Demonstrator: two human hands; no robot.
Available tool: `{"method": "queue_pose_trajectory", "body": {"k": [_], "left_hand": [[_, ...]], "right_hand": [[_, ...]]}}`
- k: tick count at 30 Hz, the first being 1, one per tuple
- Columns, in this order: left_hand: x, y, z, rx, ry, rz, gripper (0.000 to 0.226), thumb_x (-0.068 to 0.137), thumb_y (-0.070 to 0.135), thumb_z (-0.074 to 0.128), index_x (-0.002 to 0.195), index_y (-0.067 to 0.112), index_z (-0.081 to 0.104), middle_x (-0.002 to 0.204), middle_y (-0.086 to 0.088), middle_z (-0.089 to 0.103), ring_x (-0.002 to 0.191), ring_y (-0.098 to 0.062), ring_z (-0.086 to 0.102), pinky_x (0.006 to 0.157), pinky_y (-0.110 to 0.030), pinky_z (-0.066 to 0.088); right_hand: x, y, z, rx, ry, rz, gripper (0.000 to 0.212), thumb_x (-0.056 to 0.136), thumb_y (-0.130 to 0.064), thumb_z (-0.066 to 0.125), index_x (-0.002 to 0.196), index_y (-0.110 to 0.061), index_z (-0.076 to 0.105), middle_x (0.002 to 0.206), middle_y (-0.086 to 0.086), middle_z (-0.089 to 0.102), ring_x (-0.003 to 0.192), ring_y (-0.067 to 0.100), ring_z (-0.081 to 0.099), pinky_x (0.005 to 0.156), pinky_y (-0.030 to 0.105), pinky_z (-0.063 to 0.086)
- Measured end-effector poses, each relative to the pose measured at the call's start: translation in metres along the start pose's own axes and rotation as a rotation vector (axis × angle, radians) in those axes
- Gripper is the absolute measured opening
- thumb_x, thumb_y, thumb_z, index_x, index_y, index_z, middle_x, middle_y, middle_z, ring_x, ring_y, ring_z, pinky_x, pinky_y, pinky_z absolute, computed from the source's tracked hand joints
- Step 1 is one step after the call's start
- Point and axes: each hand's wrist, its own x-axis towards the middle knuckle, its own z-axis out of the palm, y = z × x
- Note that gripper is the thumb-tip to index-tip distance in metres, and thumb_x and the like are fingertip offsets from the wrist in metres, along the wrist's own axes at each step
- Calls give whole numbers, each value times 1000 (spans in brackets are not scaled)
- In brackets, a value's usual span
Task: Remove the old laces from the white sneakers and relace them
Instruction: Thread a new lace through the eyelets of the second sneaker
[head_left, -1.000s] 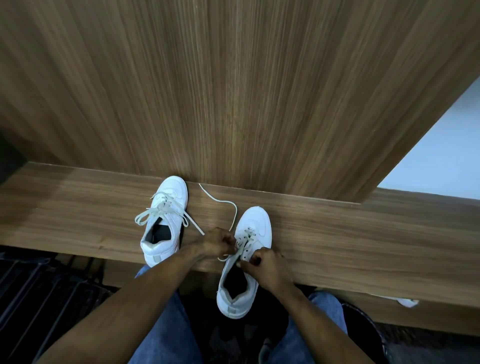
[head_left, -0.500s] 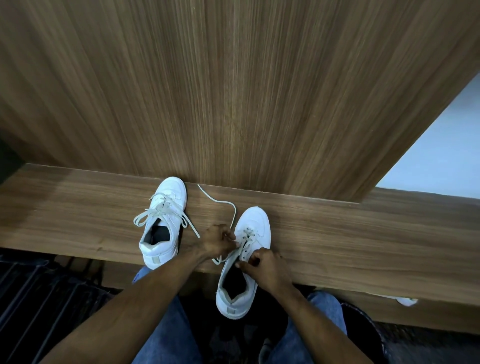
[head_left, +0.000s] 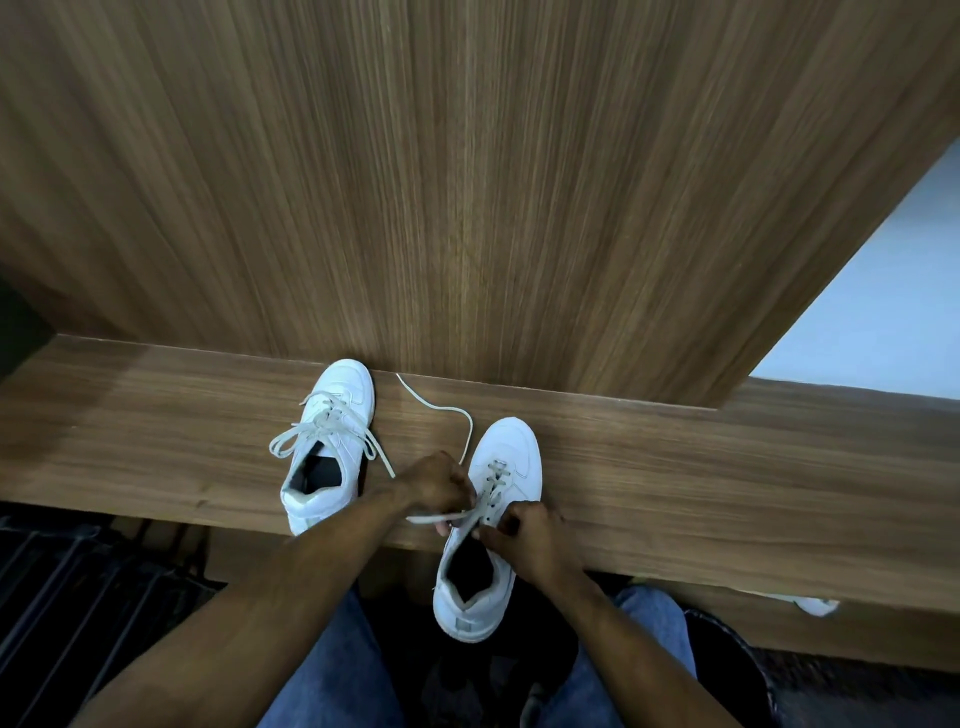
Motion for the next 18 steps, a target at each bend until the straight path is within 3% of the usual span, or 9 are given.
{"method": "queue_pose_trajectory", "body": {"k": [4,8,10,14,18], "left_hand": [[3,-3,11,26,125,5,12,81,12,66,70,7,68,57,-3,63,48,-7,56,52,-18,46],[-1,4,4,-30,131,-7,28,83,13,54,55,12,58,58,-6,62,53,-11,54,53,-21,41],[-3,11,-2,-200,116,44,22,87,7,54,66,9,59,65,-13,64,55,-18,57,51,-22,40],[-7,39,-33,-354,169,181,14,91,-1,53,86,7,63,67,-8,61,53,-9,58,49,-19,43],[-20,87,-66,-304,60,391,14,92,-2,57,106,-1,60,69,-10,59,52,-5,57,51,-15,49]], "right_hand": [[0,1,-1,21,-6,17,43,76,-60,67,72,-18,61,74,-4,68,73,14,64,63,26,43],[1,-1,-1,9,-23,27,44,74,-64,66,70,-21,58,71,-7,64,74,13,63,66,28,47],[1,-1,-3,25,-43,30,45,73,-64,67,64,-22,53,66,-9,60,71,12,62,65,28,47],[9,2,-12,205,-57,28,44,66,-67,68,71,-23,62,71,-9,66,70,10,63,67,34,53],[29,-19,-44,574,116,-84,21,81,-27,76,97,-17,66,84,-9,66,74,6,61,72,29,50]]}}
